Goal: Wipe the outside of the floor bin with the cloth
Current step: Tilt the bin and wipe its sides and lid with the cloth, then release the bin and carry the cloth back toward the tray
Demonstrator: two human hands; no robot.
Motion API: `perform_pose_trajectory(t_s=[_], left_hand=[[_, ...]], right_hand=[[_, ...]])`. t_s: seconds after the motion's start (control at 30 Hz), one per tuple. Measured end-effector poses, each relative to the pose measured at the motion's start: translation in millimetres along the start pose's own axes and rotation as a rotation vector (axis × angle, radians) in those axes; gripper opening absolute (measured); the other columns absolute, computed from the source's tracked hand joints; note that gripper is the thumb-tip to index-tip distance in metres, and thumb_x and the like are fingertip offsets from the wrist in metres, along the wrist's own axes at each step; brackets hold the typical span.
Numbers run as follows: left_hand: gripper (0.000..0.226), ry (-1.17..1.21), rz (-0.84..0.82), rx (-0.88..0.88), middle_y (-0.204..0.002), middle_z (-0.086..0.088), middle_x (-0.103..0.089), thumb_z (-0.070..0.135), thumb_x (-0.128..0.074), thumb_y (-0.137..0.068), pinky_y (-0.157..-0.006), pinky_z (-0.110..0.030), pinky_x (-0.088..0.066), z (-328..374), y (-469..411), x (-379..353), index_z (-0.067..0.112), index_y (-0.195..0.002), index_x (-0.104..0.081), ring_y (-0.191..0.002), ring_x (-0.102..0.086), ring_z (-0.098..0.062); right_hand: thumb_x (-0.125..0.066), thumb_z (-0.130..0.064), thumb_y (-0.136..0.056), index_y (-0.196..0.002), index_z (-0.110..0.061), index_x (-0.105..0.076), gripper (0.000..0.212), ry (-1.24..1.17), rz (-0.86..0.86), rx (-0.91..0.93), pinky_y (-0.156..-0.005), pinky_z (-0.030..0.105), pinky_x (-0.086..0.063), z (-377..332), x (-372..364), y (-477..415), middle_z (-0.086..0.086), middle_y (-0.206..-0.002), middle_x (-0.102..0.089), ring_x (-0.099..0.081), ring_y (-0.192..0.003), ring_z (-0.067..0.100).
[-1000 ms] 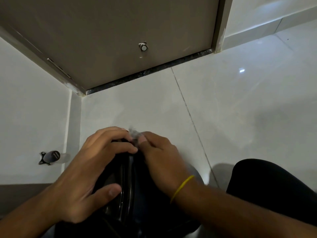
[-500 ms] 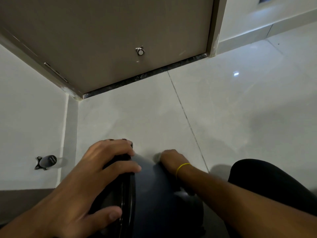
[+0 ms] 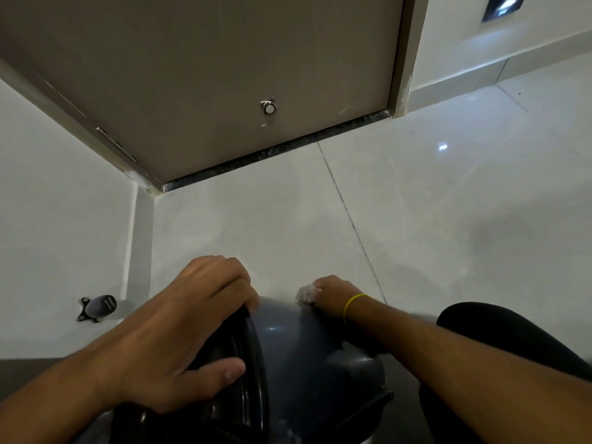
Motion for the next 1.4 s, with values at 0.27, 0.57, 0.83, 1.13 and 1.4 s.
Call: perform_pose_trajectory(t_s=[0.27,0.57,0.83,1.13,1.4], left_hand=[[0.055,-0.028,0.069,0.108,-0.106,0.011,-0.051,0.079,-0.018,-0.107,-0.093,-0.044,-0.045,-82.2,-34.5,28.0,0.035,-0.112,-0.051,-0.102,-0.055,-0.014],[0.075,-0.097,0.069,0.498,-0.135,0.004,-0.058,0.083,-0.020,-0.092,-0.112,-0.059,-0.046,-149.6,-105.4,55.7,0.036,-0.137,-0.057,-0.135,-0.056,-0.024],[0.070,-0.137,0.031,0.736,-0.146,-0.010,-0.062,0.073,-0.037,-0.103,-0.110,-0.056,-0.043,-131.3,-125.4,48.0,0.033,-0.158,-0.054,-0.137,-0.057,-0.037],[0.058,-0.111,-0.287,0.904,-0.149,-0.022,-0.060,0.057,-0.044,-0.114,-0.118,-0.054,-0.049,-122.3,-130.0,51.2,0.014,-0.149,-0.060,-0.139,-0.059,-0.044],[0.107,0.591,-0.073,0.361,-0.164,0.006,-0.048,0.023,-0.091,-0.079,-0.117,-0.023,-0.042,161.2,-247.5,158.7,0.015,-0.168,-0.033,-0.148,-0.052,-0.008]], right_hand=[[-0.057,-0.007,-0.102,-0.083,-0.007,-0.071,0.023,-0.349,0.276,0.432,-0.092,0.043,-0.052,-75.4,59.7,-16.6,0.006,-0.088,-0.071,-0.064,-0.088,0.021],[-0.059,-0.006,-0.102,-0.123,-0.012,-0.074,0.026,-0.098,0.489,0.692,-0.100,0.039,-0.056,-194.7,171.3,17.2,0.008,-0.115,-0.080,-0.073,-0.110,0.025],[-0.061,0.000,-0.097,-0.137,-0.014,-0.071,0.044,0.168,0.465,0.524,-0.113,0.037,-0.045,-180.5,181.3,88.9,0.011,-0.145,-0.071,-0.067,-0.134,0.034],[-0.056,-0.005,-0.105,-0.126,-0.004,-0.072,0.027,-0.203,0.625,0.311,-0.099,0.038,-0.053,-143.5,287.3,230.9,0.019,-0.122,-0.078,-0.071,-0.115,0.039],[-0.065,0.001,-0.093,-0.119,-0.009,-0.078,0.031,-0.289,0.674,0.122,-0.100,0.033,-0.055,-74.9,379.1,413.2,0.012,-0.117,-0.081,-0.072,-0.108,0.026]])
Point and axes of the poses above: each hand's wrist, its own y-axis away from the middle knuckle, its own x-axis out of the back of the hand, z = x × y, the point moved 6 cm from there along -y, towards the middle knuckle
